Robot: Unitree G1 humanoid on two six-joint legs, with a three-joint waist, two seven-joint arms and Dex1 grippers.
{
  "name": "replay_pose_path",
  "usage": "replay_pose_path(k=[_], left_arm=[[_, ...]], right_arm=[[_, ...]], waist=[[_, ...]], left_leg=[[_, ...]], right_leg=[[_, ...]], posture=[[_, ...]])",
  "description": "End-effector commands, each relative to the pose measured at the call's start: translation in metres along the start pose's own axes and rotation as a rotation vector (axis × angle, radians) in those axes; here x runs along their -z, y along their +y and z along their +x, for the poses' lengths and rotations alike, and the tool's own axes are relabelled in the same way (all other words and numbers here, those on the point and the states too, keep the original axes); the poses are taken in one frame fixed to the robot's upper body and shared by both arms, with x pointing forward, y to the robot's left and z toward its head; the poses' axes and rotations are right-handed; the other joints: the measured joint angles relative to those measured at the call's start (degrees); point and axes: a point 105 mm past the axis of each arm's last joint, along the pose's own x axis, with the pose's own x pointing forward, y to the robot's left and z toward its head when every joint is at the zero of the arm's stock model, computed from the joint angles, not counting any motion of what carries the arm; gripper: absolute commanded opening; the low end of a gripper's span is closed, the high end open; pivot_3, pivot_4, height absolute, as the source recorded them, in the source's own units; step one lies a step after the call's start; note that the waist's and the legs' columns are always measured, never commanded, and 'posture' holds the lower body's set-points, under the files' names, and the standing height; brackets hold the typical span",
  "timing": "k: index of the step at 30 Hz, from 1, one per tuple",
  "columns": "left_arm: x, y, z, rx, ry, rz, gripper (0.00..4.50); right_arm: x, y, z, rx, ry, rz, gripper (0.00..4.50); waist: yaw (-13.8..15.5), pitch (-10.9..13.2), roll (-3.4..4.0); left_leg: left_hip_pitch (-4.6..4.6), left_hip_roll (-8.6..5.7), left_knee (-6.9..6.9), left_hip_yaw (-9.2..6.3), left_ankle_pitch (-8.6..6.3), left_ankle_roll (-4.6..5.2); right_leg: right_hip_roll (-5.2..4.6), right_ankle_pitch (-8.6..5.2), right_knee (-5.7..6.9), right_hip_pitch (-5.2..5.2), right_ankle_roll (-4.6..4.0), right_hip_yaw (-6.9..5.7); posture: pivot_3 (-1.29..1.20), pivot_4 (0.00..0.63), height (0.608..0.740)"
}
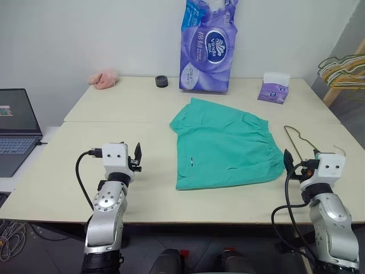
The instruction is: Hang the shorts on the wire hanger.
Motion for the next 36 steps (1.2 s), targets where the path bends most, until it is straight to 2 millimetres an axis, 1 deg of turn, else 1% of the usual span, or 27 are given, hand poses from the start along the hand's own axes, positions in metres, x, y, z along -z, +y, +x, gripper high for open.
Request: replay_pose_path(k=[1,16,18,20,23,24,25,27,28,29,31,32,33,34,36], left_arm=[[-0.019,0.003,0.002,-0.008,-0.078,0.014,2.55],[-0.018,0.002,-0.001,0.009,-0.086,-0.015,2.55],[-0.02,0.0,-0.001,0.019,-0.096,-0.025,2.55],[-0.023,-0.006,-0.001,0.076,-0.114,-0.079,2.55],[-0.03,-0.021,-0.004,0.202,-0.147,-0.085,3.05],[-0.031,-0.024,-0.005,0.227,-0.15,-0.077,3.4],[-0.031,-0.029,-0.004,0.27,-0.156,-0.043,3.63],[-0.032,-0.047,-0.006,0.412,-0.156,0.013,4.25],[-0.031,-0.053,-0.007,0.466,-0.153,0.027,4.48],[-0.031,-0.056,-0.008,0.495,-0.151,0.031,4.48],[-0.024,-0.079,-0.022,0.727,-0.094,0.076,4.48],[-0.018,-0.089,-0.032,0.863,-0.057,0.12,4.48],[-0.012,-0.095,-0.041,0.974,-0.016,0.161,4.48],[-0.006,-0.097,-0.048,1.062,0.022,0.216,4.48],[0.006,-0.098,-0.059,1.195,0.087,0.317,4.48]], right_arm=[[-0.017,0.003,0.004,-0.024,-0.059,-0.008,4.46],[-0.019,0.009,0.009,-0.055,-0.063,-0.015,4.46],[-0.02,0.009,0.01,-0.056,-0.066,-0.016,4.46],[-0.022,0.008,0.012,-0.055,-0.076,-0.027,4.46],[-0.025,0.008,0.014,-0.063,-0.086,-0.047,4.5],[-0.025,0.008,0.014,-0.067,-0.087,-0.051,4.5],[-0.026,0.009,0.013,-0.078,-0.088,-0.054,4.5],[-0.027,0.011,0.011,-0.107,-0.089,-0.057,4.5],[-0.027,0.012,0.01,-0.118,-0.089,-0.056,4.5],[-0.027,0.013,0.009,-0.124,-0.088,-0.055,4.5],[-0.028,0.024,0.004,-0.218,-0.08,-0.051,4.5],[-0.029,0.037,-0.003,-0.323,-0.066,-0.044,4.5],[-0.03,0.05,-0.01,-0.431,-0.052,-0.048,4.5],[-0.031,0.064,-0.02,-0.55,-0.03,-0.061,4.5],[-0.033,0.082,-0.039,-0.731,0.017,-0.1,4.5]], waist=[[0.0,0.0,0.0],[0.1,0.0,0.01],[0.1,0.0,0.01],[0.0,-0.1,0.02],[0.0,-0.1,0.03],[-0.1,-0.1,0.04],[-0.1,-0.1,0.05],[-0.4,-0.2,0.08],[-0.4,-0.2,0.1],[-0.4,-0.3,0.16],[-0.5,-0.4,0.25],[-0.7,-0.4,0.29],[-0.9,-0.4,0.39],[-1.2,-0.5,0.44],[-1.8,-0.5,0.45]], left_leg=[[0.0,0.0,0.0,0.0,0.0,0.0],[0.01,-0.01,0.0,-0.01,0.0,0.0],[0.01,-0.01,0.0,-0.01,0.0,0.0],[0.01,-0.01,0.0,0.0,0.0,0.0],[0.0,-0.02,0.0,0.0,0.0,0.0],[0.0,-0.02,0.0,0.0,0.0,0.0],[0.01,-0.03,0.0,0.01,0.0,0.0],[0.01,-0.03,0.0,0.01,0.0,0.0],[0.01,-0.03,0.0,0.01,0.0,0.0],[0.02,-0.04,0.0,0.01,0.0,0.0],[0.03,-0.07,0.0,0.03,0.0,0.01],[0.03,-0.07,0.0,0.04,0.0,0.01],[0.04,-0.06,-0.01,0.05,0.0,0.02],[0.05,-0.07,-0.02,0.05,-0.01,0.03],[0.11,-0.06,-0.1,0.1,-0.01,0.04]], right_leg=[[0.0,0.0,0.0,0.0,0.0,0.0],[0.0,0.0,0.01,0.01,0.0,0.0],[0.0,0.0,0.01,0.01,0.0,0.0],[0.0,0.0,0.01,0.01,-0.01,0.0],[0.0,0.0,0.01,0.01,-0.01,0.0],[0.0,0.0,0.01,0.01,-0.01,0.01],[0.0,0.0,0.0,0.01,-0.01,0.02],[0.01,0.0,0.01,0.01,-0.01,0.01],[0.03,0.0,0.01,0.02,-0.01,0.01],[0.04,0.0,0.01,0.02,-0.01,0.01],[0.05,0.0,0.01,0.03,-0.01,0.01],[0.05,0.0,0.02,0.03,-0.01,0.01],[0.06,0.0,0.02,0.03,-0.02,0.02],[0.14,-0.03,0.03,0.03,-0.05,0.02],[0.15,-0.08,0.02,0.04,-0.06,0.0]], posture=[[0.13,0.051,0.74],[0.13,0.047,0.74],[0.13,0.045,0.74],[0.13,0.042,0.74],[0.11,0.042,0.74],[0.11,0.042,0.74],[0.1,0.043,0.74],[0.09,0.042,0.74],[0.09,0.042,0.74],[0.09,0.042,0.74],[0.08,0.042,0.74],[0.07,0.041,0.74],[0.05,0.041,0.74],[0.05,0.04,0.74],[0.04,0.038,0.74]])
